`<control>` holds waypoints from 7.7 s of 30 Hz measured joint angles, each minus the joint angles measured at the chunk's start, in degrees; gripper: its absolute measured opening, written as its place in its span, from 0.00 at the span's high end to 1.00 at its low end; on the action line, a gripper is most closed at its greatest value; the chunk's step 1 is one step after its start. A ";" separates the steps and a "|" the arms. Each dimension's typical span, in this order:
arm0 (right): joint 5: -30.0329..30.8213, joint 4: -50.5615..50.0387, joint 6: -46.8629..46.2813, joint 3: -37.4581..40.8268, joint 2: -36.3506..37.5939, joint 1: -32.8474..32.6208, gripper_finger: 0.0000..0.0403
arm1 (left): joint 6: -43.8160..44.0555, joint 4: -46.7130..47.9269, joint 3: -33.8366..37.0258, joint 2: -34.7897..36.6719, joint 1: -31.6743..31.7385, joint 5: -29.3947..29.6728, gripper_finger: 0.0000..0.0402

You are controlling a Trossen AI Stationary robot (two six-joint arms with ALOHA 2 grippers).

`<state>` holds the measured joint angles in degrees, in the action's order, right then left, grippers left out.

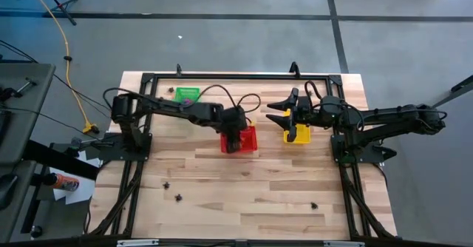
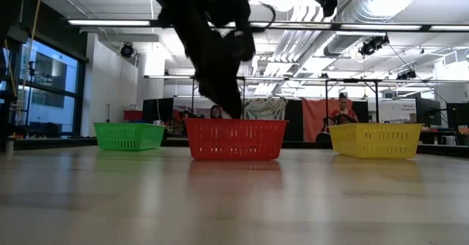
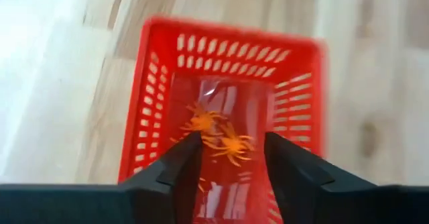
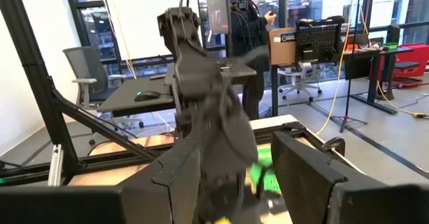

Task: Sort Halloween decoration
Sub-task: Put the orange spider toy into the red bin

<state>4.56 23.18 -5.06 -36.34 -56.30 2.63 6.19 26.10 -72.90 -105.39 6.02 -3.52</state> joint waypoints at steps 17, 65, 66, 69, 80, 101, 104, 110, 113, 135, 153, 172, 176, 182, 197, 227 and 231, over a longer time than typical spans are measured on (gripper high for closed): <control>0.00 3.63 -1.07 -0.02 0.01 0.00 0.56 | -5.87 -4.00 -1.00 30.98 4.08 2.96 0.57; 9.63 6.21 -0.59 -0.02 0.03 0.00 0.56 | 36.24 27.15 20.03 45.14 27.14 38.87 0.68; 10.68 6.21 -1.12 -0.02 0.03 0.00 0.56 | 37.70 26.68 21.78 45.11 29.05 37.93 0.68; 14.14 6.22 -2.59 -0.02 0.03 0.00 0.56 | 41.54 19.68 26.69 45.07 34.20 33.66 0.68; 18.45 5.43 -7.24 -0.02 0.03 0.02 0.56 | 60.46 1.82 37.61 44.88 46.18 29.28 0.68; 13.44 -7.93 -6.88 -0.02 0.03 6.88 0.56 | 88.42 -7.67 39.12 25.70 50.28 16.34 0.68; 13.44 -7.93 -6.91 -0.02 0.03 6.88 0.56 | 88.81 -9.92 39.12 23.30 51.37 14.34 0.68; 13.44 -7.95 -6.91 -0.02 0.03 6.88 0.56 | 91.95 -11.13 38.92 21.08 52.30 12.41 0.68; 13.44 -7.95 -6.91 -0.02 0.03 6.86 0.56 | 92.16 -11.29 38.85 20.56 52.77 12.14 0.68; 13.44 -7.95 -8.00 -0.02 0.03 6.86 0.56 | 84.27 -8.74 41.01 21.81 52.85 13.11 1.00; 13.46 -7.95 -7.96 -0.02 0.03 6.86 0.56 | 78.64 -3.82 42.37 32.54 51.54 18.76 1.00; 13.46 -7.93 -7.95 -0.02 0.01 6.86 0.56 | 82.21 -3.69 42.26 30.89 51.65 20.15 0.83; 13.46 -7.95 -6.64 -0.02 0.01 6.86 0.56 | 84.13 -3.76 42.26 30.89 51.65 21.11 0.76; 13.49 -7.95 -6.47 -0.02 0.01 7.16 0.56 | 85.18 -8.13 42.20 28.82 51.65 21.76 0.68; 13.49 -7.95 -6.88 -0.02 0.01 7.58 0.56 | 87.68 -11.08 41.98 22.50 51.76 21.83 0.64; 13.46 -13.13 -6.88 0.00 0.01 7.58 0.56 | 52.07 0.67 40.17 25.69 53.46 5.01 0.88; 13.46 -13.09 -6.91 0.00 0.01 7.58 0.56 | 49.69 2.76 40.02 29.48 53.38 4.07 0.96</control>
<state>18.02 10.09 -11.97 -36.34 -56.29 10.22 55.88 28.86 -32.88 -75.91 59.40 0.54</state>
